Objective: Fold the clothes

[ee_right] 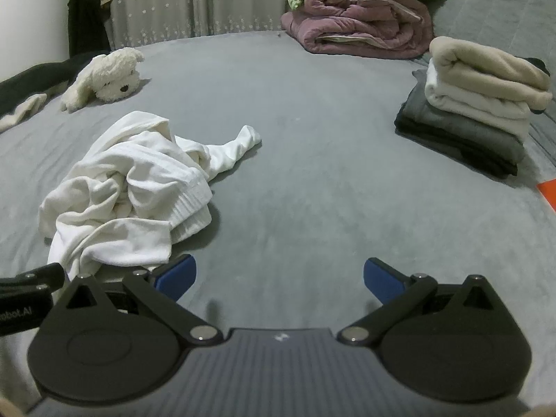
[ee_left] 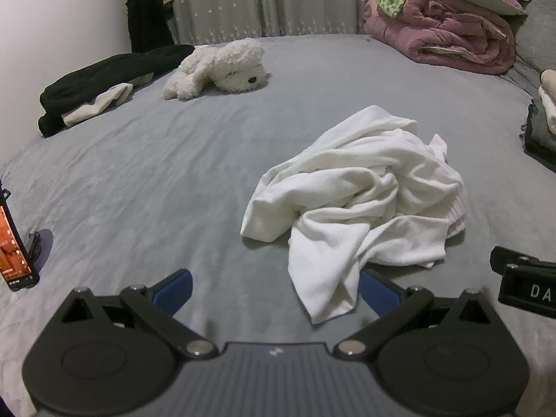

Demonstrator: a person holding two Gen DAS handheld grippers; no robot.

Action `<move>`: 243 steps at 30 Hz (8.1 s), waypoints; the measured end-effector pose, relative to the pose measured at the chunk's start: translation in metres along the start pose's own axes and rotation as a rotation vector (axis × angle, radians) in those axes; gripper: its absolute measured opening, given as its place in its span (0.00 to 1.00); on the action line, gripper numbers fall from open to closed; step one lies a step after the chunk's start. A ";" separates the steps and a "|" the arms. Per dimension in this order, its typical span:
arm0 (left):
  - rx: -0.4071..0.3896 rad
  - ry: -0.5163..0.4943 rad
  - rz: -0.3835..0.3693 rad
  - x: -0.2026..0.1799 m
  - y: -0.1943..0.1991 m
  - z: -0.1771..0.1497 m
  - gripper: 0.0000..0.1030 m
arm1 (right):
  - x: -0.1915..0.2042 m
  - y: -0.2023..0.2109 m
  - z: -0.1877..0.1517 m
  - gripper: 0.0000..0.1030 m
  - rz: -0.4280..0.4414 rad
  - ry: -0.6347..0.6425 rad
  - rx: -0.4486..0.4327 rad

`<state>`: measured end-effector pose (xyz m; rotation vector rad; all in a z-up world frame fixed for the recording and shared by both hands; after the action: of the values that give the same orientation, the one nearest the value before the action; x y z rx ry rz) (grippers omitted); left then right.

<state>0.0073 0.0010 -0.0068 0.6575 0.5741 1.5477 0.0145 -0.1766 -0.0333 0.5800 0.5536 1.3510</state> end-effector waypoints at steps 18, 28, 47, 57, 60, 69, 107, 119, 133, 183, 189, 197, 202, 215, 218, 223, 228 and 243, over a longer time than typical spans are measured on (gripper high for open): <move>0.026 0.014 0.003 0.003 -0.007 -0.002 1.00 | 0.002 -0.002 0.001 1.00 -0.001 0.002 0.007; 0.035 0.051 -0.012 0.017 -0.014 0.007 1.00 | -0.003 -0.004 0.003 1.00 0.019 -0.033 0.010; 0.072 0.086 -0.083 0.022 -0.069 0.014 1.00 | -0.007 -0.047 0.022 1.00 0.119 -0.101 0.077; 0.050 0.098 -0.051 0.014 -0.072 0.012 1.00 | 0.009 -0.057 0.012 1.00 0.051 0.054 0.084; 0.039 0.100 -0.051 0.015 -0.072 0.012 1.00 | 0.008 -0.055 0.008 1.00 0.046 0.058 0.062; 0.036 0.135 -0.053 0.021 -0.065 0.015 1.00 | 0.009 -0.049 0.013 1.00 0.084 0.066 0.069; 0.058 0.142 -0.226 0.033 -0.050 0.022 0.80 | 0.029 -0.027 0.013 0.19 0.291 -0.060 -0.054; 0.078 0.122 -0.368 0.023 -0.045 0.020 0.04 | 0.019 -0.012 0.021 0.03 0.268 -0.064 -0.115; 0.016 0.024 -0.537 0.013 0.010 0.008 0.03 | -0.009 0.001 0.015 0.07 0.251 -0.075 -0.100; 0.024 0.199 -0.288 0.044 -0.073 0.052 0.77 | 0.063 -0.005 -0.013 0.26 0.461 0.095 0.017; -0.019 0.201 -0.262 0.036 -0.079 0.055 0.77 | 0.059 0.004 -0.019 0.08 0.445 0.162 -0.005; -0.053 0.256 -0.284 0.038 -0.080 0.062 0.77 | 0.015 0.010 -0.021 0.07 0.360 0.125 -0.019; -0.054 0.261 -0.330 0.030 -0.076 0.061 0.77 | -0.037 0.010 -0.024 0.07 0.269 0.050 -0.021; -0.026 0.240 -0.391 0.000 -0.081 0.052 0.77 | -0.156 0.002 -0.028 0.07 -0.079 -0.153 -0.027; -0.012 0.258 -0.406 -0.003 -0.085 0.049 0.75 | -0.167 0.001 -0.028 0.10 -0.031 -0.228 -0.012; 0.015 0.301 -0.439 -0.005 -0.089 0.043 0.43 | -0.160 0.007 -0.023 0.22 -0.009 -0.230 -0.035; 0.013 0.280 -0.449 -0.010 -0.076 0.038 0.06 | -0.151 0.017 -0.012 0.54 0.013 -0.248 -0.085; 0.020 0.140 -0.638 0.001 -0.005 -0.003 0.04 | -0.080 0.022 0.022 0.63 0.271 -0.286 -0.109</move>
<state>0.0087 0.0028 -0.0124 0.3297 0.8133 0.9907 0.0024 -0.2544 -0.0001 0.7630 0.1713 1.5097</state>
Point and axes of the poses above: each gripper's, at about its wrist camera, not at the fingertips, and y roughly against the way its jaws point, x to its left, z to its top, the point moved 1 cm from there along -y, roughly the way its jaws point, and after that the axes turned 3 degrees about y, right-handed, at the moved point
